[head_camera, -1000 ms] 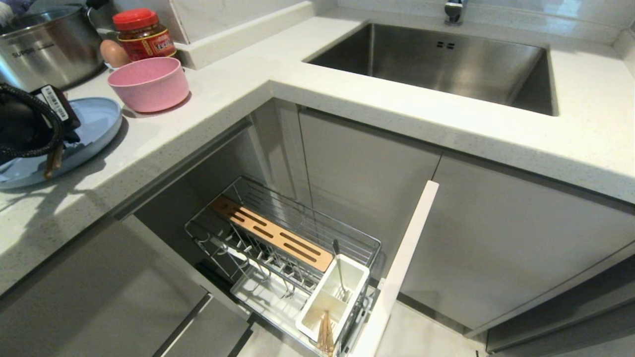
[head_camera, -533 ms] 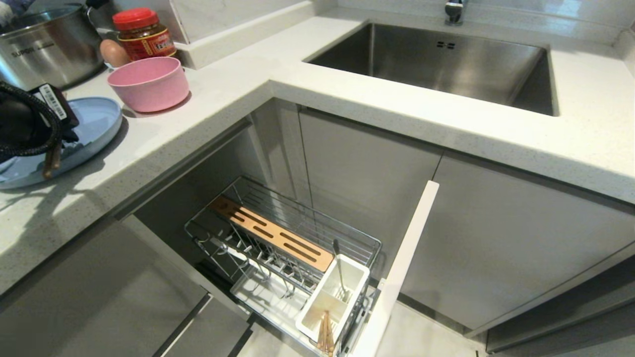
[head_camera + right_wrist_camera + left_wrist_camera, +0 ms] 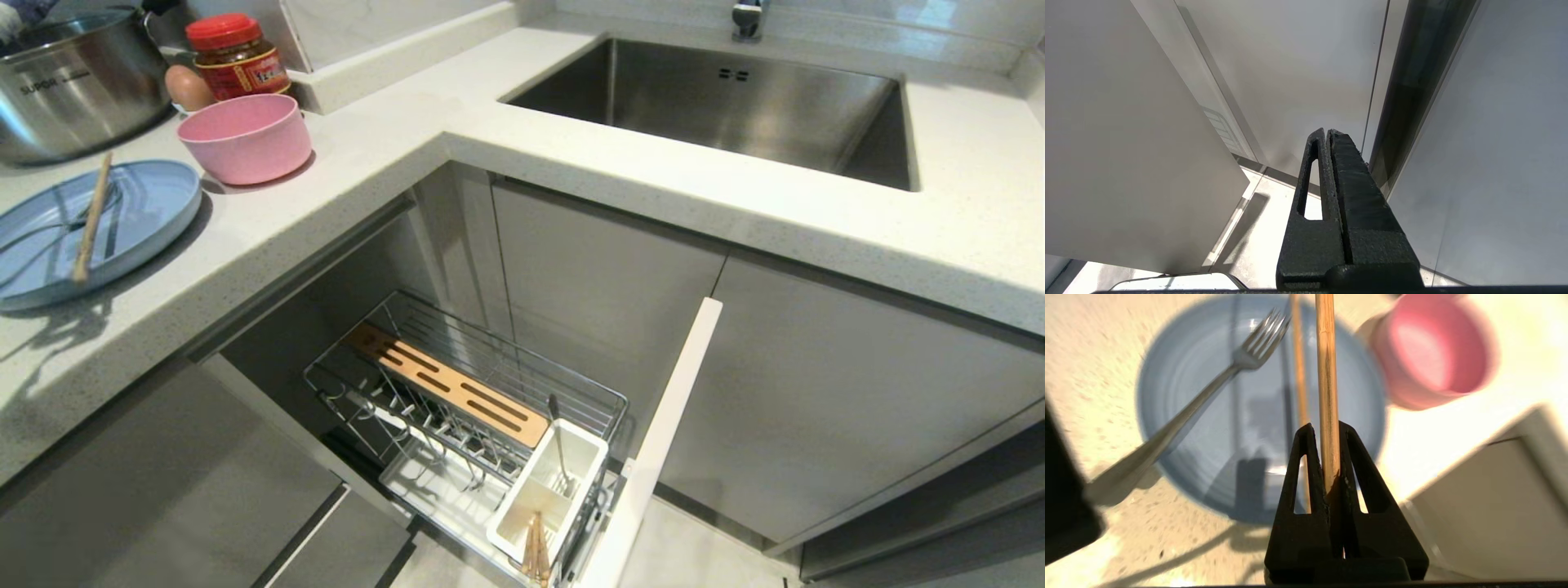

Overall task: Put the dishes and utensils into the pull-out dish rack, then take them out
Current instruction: Pick up the chopsticks and place it in the cupboard

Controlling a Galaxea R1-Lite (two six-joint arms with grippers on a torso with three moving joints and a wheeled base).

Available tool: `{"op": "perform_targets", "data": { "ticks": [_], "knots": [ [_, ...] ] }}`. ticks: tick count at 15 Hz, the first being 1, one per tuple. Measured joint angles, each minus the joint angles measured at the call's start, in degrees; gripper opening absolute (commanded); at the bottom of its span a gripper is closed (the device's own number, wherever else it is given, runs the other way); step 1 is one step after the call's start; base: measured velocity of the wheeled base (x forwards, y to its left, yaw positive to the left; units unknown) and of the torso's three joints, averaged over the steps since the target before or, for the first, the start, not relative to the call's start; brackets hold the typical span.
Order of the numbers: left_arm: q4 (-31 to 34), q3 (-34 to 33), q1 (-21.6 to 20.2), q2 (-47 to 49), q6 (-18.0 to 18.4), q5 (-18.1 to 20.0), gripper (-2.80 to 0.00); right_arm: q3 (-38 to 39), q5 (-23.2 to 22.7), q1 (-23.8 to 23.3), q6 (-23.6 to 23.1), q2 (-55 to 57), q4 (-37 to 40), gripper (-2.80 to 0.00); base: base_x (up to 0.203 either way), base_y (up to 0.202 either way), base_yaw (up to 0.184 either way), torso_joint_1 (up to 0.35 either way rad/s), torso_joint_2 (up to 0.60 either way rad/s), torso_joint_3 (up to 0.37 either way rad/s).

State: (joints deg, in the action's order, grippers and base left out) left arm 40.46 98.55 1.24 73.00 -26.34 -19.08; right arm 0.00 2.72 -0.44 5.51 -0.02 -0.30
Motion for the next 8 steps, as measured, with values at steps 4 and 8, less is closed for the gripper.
{"op": "perform_targets", "data": {
  "ticks": [4, 8],
  "knots": [
    [-0.1, 0.6, 7.7, -6.0, -1.1, 0.5, -2.8, 0.0, 0.0, 0.0, 0.0, 0.0, 0.0, -2.8, 0.0, 0.0, 0.0, 0.0, 0.0, 0.0],
    [0.0, -0.9, 23.6, -10.9, -2.5, 1.4, -2.8, 0.0, 0.0, 0.0, 0.0, 0.0, 0.0, -2.8, 0.0, 0.0, 0.0, 0.0, 0.0, 0.0]
  ]
}}
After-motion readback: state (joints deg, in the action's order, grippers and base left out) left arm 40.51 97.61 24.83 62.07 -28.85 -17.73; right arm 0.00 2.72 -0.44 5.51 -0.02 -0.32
